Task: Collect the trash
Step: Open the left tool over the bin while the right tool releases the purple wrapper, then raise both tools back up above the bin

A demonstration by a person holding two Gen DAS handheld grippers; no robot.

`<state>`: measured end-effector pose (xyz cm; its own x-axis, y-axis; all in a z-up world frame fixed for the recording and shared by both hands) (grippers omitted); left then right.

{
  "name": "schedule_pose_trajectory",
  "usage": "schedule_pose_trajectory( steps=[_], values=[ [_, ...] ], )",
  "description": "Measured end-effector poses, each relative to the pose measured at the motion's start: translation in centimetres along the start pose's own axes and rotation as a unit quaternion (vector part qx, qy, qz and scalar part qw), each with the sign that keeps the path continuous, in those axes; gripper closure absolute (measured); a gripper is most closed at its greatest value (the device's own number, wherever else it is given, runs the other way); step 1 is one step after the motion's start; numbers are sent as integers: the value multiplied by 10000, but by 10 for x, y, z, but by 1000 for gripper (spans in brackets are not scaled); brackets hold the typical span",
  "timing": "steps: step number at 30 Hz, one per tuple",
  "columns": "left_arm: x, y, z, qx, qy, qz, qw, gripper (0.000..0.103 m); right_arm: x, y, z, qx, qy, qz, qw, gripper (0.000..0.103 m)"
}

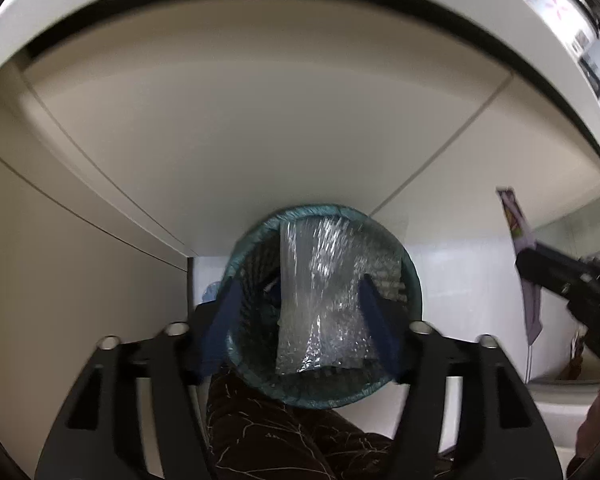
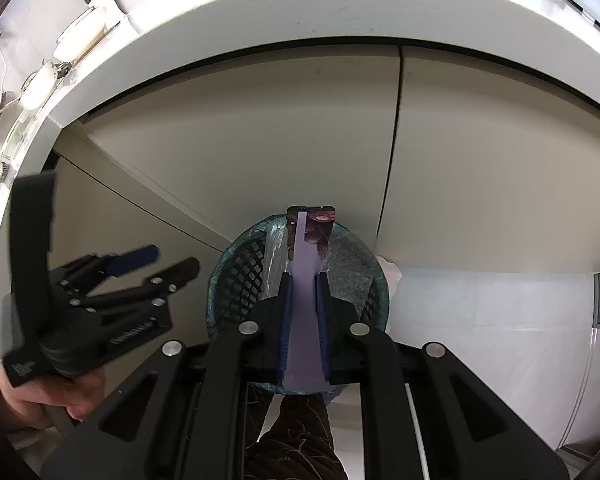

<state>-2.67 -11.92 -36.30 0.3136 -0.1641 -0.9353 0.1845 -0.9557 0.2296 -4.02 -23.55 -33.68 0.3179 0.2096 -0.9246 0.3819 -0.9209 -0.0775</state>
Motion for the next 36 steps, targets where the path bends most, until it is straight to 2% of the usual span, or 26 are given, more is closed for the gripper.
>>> schedule_pose_trajectory(
  steps=[7,10,19,22,25,28,30,31,32,34,36],
  values=[
    [-28,-11,-9,-299,343,36,9990,7,20,-17,-2,-179,-92,-152,9997,91],
    [-34,-17,-6,-263,403,-1,9988,6,28,-24,-2,-296,-134,-221,9992,91],
    [-30,-40,3,-197,238,-85,9995,6,44,-37,1,-492,-307,-274,9979,88],
    [-28,-45,4,-256,162,-81,9995,6,45,-34,-1,-461,-304,-245,9982,82],
    [-24,-48,6,-266,109,-110,9995,6,46,-33,-3,-413,-314,-192,9985,71],
    [-21,-50,7,-241,35,-161,9996,6,41,-28,-5,-343,-275,-122,9990,54],
    [-22,-51,6,-239,4,-181,9996,6,32,-20,-7,-239,-194,-24,9995,40],
    [-23,-51,5,-230,-3,-172,9996,6,28,-16,-10,-191,-166,35,9997,36],
    [-25,-50,4,-214,18,-169,9996,6,21,-11,-13,-122,-121,129,9998,27],
    [-33,-45,1,-173,66,-162,9997,6,4,-6,-19,-37,15,204,9998,22],
    [-42,-42,-3,-151,146,-147,9997,6,-12,1,-27,34,33,314,9995,11]
  ],
)
Point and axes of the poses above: each gripper's, at about its wrist camera, not at the fingertips, and x roughly the way its jaws point, y to its right, z to its underside, the point moved 8 cm from there along x, roughly the way its jaws point, and after that the axes turned 15 degrees about -x, right-handed, at the moved point
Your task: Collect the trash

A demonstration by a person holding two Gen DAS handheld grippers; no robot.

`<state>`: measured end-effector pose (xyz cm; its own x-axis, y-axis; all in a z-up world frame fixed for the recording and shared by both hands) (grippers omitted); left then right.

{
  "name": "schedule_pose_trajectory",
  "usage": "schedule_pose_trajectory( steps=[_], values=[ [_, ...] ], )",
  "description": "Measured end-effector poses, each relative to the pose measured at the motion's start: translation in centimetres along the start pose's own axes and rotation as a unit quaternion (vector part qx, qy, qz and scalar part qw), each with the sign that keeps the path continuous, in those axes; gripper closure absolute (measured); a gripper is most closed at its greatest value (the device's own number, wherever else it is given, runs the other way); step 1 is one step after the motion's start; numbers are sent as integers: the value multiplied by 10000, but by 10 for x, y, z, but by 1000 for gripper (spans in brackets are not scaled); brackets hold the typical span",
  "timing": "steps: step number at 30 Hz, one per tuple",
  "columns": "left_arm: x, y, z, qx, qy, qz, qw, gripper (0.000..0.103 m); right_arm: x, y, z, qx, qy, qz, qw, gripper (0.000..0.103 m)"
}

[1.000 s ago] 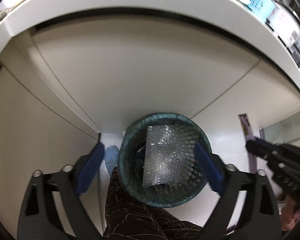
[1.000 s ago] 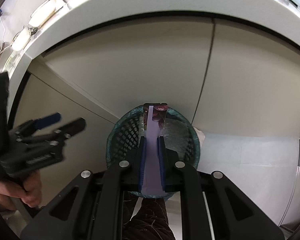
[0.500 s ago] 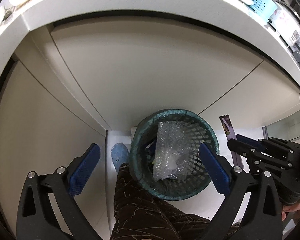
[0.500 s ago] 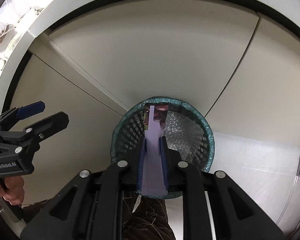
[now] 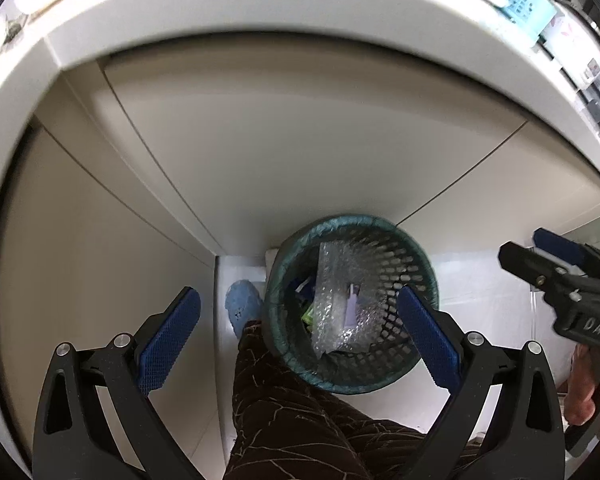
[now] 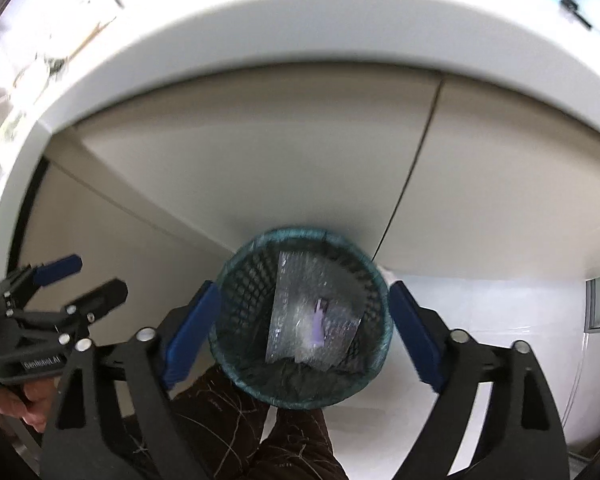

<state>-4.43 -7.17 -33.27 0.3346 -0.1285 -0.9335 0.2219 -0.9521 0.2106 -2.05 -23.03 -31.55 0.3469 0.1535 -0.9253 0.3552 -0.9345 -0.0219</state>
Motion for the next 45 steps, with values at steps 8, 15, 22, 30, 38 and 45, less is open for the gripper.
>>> schedule_pose_trajectory(
  steps=[8,15,22,30,38,45],
  values=[
    [-68,16,-30,-258,268,128,9992,6,-84,24,-31,204,312,512,9980,8],
    [-148,32,-54,-282,470,131,9984,6,-165,27,-52,134,544,864,9947,8],
    [-203,42,-59,-266,537,142,9981,6,-229,17,-54,168,632,801,9946,8],
    [-231,49,-51,-208,697,57,9973,6,-252,2,-45,147,602,816,9947,8],
    [-229,50,-45,-136,623,27,9980,6,-248,4,-40,259,515,864,9946,8],
    [-228,53,-41,-44,590,58,9982,6,-245,1,-40,235,489,845,9950,8]
  ],
)
Point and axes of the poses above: each gripper's, at about its wrist camera, not at the fingertips, and x roughly the way its jaws point, y to its right, z to its underside, the point moved 8 cm from there along x, roughly the way its jaws point, and after that the axes turned 15 degrees about -x, right-handed, at the moved point
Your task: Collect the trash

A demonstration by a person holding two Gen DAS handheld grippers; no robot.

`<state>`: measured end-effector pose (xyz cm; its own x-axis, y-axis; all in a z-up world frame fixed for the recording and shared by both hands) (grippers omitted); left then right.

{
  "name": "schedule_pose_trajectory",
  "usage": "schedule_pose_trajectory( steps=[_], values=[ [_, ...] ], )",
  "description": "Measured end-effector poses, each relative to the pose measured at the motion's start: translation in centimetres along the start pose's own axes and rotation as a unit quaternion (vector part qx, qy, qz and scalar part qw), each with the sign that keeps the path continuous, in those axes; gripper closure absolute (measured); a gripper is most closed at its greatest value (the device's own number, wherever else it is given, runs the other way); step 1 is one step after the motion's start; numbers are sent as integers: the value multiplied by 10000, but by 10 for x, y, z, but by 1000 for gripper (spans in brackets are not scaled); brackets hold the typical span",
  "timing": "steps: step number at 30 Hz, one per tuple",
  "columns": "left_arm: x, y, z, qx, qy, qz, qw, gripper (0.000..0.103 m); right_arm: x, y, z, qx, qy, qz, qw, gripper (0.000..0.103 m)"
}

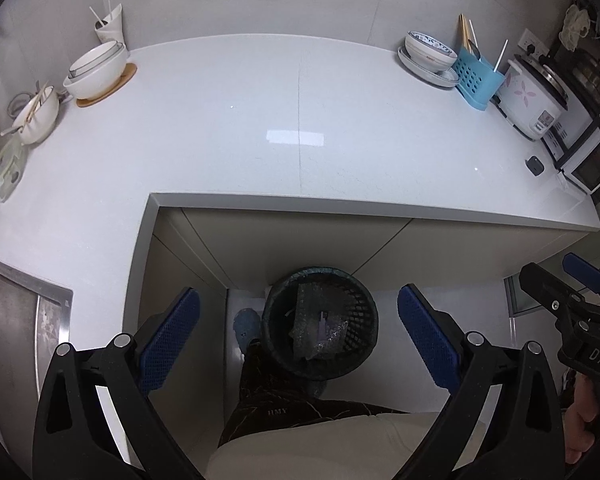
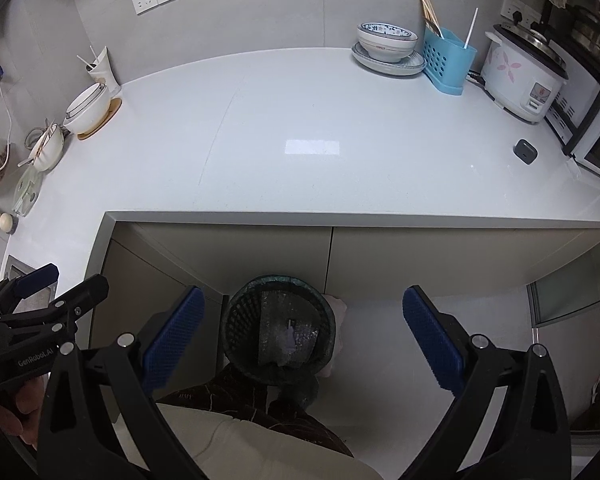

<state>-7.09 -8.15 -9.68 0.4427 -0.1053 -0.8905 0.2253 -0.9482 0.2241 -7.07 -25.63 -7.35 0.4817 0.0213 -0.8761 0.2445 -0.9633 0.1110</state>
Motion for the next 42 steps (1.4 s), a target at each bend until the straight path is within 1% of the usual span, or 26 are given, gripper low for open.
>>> schedule_pose_trajectory(
  steps=[15,42],
  values=[
    [-2,0,2,25,-16,64,10000,6,3,-7,2,-39,-46,-33,10000,8],
    [-5,-1,5,54,18,-9,10000,6,4,-12,7,-70,-86,-126,9999,8]
  ],
)
Point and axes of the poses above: each gripper's, at about its wrist camera, not at the fingertips, and x roughly the way its jaws point, y to its right, z to its underside, the point moved 8 cm from there along x, roughly the way its jaws point, and after that the axes turned 15 degrees about -x, right-handed, at the moved point
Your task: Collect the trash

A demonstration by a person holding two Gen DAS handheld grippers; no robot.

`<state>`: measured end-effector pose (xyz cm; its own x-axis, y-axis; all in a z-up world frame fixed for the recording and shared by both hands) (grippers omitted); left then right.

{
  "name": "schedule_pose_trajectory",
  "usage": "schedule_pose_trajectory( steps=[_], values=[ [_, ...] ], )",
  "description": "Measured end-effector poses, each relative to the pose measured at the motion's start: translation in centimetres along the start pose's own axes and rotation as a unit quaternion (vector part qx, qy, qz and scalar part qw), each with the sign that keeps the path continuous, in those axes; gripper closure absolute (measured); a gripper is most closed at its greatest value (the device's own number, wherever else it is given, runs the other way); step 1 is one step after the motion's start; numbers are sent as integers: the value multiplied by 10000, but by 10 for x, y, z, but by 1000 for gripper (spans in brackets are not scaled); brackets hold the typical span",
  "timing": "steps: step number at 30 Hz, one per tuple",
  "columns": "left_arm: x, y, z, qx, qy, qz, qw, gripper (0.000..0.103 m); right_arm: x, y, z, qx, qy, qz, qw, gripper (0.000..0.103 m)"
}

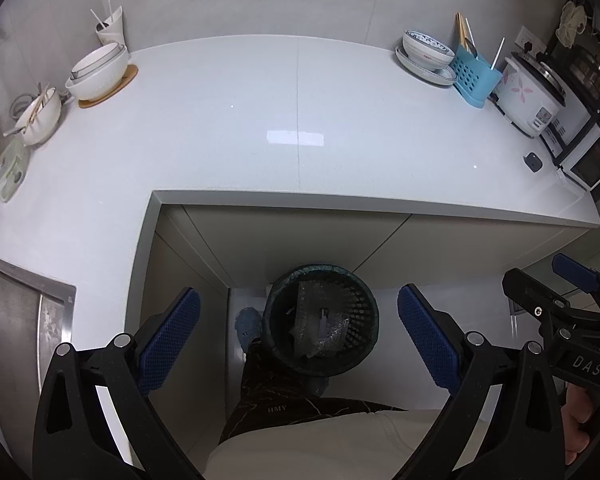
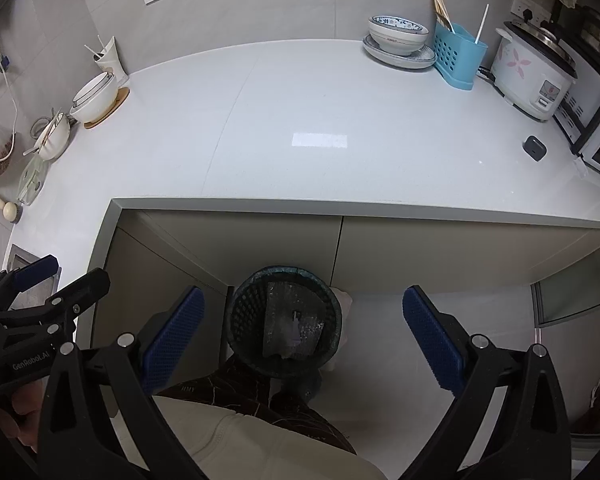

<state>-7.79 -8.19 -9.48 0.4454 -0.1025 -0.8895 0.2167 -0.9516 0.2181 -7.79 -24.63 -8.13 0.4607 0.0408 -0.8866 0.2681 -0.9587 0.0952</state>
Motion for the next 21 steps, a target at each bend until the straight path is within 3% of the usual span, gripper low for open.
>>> schedule_pose_trajectory(
  steps=[21],
  values=[
    [-5,-3,-6,14,27,-14,10000,6,-3,1,-2,-59,-16,66,10000,8]
  ],
)
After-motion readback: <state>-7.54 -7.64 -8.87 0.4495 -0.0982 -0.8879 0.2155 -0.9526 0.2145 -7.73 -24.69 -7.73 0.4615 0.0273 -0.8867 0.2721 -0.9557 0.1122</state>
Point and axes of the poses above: each gripper's, at about its wrist camera, not at the fingertips, and x roughly the way its jaws point, y to its right, z to its underside, the point moved 8 cm from there along x, roughly the way its jaws point, and after that the axes turned 15 degrees about -x, right-handed, at the moved point
